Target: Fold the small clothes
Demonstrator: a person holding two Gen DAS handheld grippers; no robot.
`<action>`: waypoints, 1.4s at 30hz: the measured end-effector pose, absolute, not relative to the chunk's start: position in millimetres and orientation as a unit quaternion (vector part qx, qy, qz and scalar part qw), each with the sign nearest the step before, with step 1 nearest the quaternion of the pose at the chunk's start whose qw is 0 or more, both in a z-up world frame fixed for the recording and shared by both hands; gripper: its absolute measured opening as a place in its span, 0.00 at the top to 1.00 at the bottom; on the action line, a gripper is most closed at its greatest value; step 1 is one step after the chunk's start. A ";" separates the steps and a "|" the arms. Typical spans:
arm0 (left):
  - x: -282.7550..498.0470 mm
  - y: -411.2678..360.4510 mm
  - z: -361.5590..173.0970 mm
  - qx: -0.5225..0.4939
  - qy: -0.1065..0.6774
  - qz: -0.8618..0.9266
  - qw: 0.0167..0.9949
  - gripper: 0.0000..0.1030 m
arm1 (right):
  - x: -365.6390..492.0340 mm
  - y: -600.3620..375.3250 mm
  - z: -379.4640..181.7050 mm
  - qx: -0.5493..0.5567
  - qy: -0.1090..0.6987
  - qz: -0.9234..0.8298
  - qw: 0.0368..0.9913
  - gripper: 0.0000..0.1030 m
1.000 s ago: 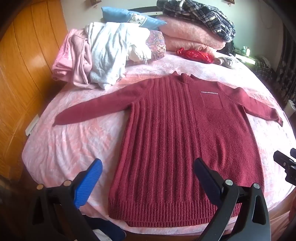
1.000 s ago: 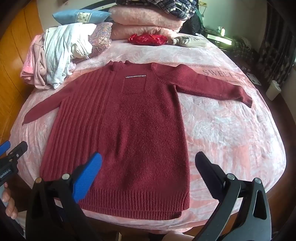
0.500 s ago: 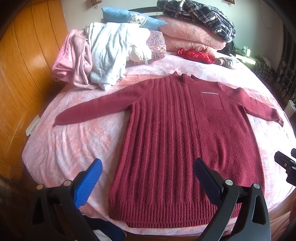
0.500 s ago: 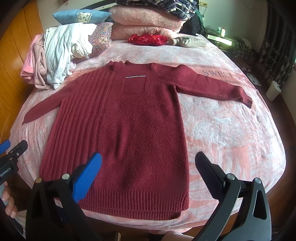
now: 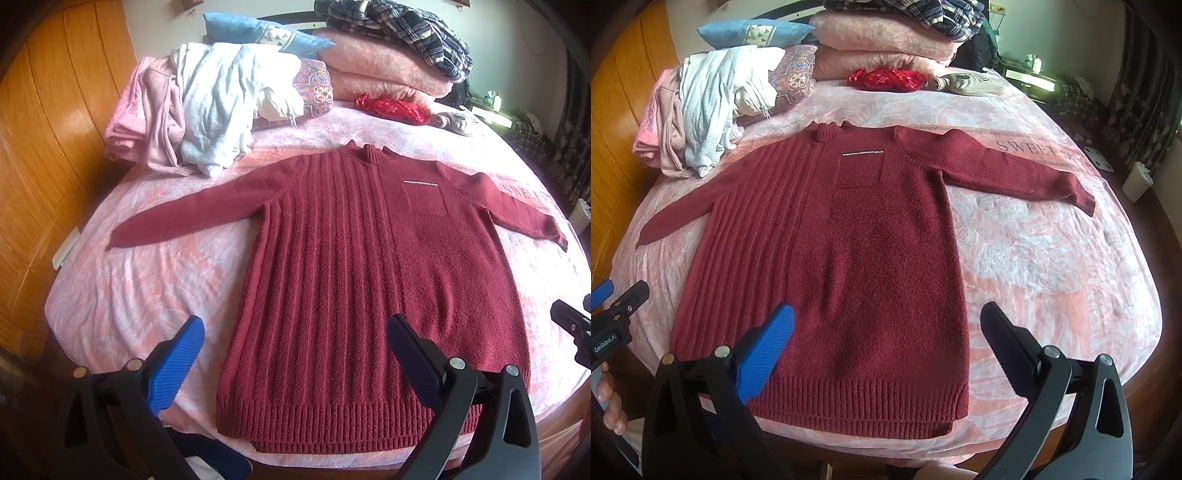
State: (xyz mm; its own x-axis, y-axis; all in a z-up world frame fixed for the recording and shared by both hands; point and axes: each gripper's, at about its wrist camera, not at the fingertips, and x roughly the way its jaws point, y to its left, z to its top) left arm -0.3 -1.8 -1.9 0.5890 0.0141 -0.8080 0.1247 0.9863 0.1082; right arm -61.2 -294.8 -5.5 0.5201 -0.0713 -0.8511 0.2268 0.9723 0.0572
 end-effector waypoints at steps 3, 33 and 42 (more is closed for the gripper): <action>-0.3 -1.5 -2.0 0.077 0.452 -0.031 0.888 0.04 | -61.2 -294.4 -5.1 0.081 0.482 -0.085 0.868 0.03; -1.0 0.9 -3.6 0.077 0.450 -0.029 0.889 0.04 | -61.4 -293.1 -4.3 0.081 0.480 -0.082 0.870 0.03; -0.8 1.0 -4.6 0.078 0.451 -0.029 0.889 0.04 | -62.3 -298.3 -6.7 0.090 0.481 -0.078 0.868 0.03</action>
